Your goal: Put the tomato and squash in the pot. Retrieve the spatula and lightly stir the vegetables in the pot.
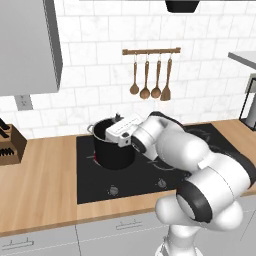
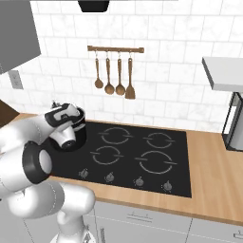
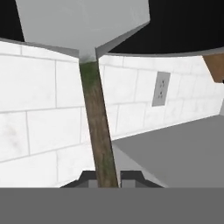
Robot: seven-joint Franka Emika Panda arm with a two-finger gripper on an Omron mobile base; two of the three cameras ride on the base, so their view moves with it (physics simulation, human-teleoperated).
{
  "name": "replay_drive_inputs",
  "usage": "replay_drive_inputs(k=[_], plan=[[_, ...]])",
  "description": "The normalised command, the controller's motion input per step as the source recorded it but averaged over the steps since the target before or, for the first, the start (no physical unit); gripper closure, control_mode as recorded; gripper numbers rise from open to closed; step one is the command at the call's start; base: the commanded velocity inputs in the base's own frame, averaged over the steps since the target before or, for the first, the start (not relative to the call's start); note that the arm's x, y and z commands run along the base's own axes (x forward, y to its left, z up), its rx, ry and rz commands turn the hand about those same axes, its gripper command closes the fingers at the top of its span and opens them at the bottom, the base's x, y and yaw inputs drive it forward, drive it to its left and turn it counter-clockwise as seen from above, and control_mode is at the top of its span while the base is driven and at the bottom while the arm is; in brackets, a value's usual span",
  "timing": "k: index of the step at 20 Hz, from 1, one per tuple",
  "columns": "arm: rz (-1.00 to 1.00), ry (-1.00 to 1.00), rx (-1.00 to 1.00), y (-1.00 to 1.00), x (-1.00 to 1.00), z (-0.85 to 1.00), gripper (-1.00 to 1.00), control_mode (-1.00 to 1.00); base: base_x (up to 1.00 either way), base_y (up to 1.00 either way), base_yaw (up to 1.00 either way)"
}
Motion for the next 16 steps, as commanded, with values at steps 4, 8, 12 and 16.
replay_drive_inputs(k=[4,8,12,16], plan=[[0.21,-0.01,0.0,0.0,0.0,-0.06,1.0,-1.0,0.0,0.0,0.0],[0.18,0.0,0.0,0.0,0.02,0.0,1.0,-1.0,0.0,0.0,0.0],[0.15,0.0,0.0,0.0,0.0,0.0,1.0,-1.0,0.0,0.0,0.0],[0.04,0.0,0.0,0.0,0.0,0.0,1.0,-1.0,0.0,0.0,0.0]])
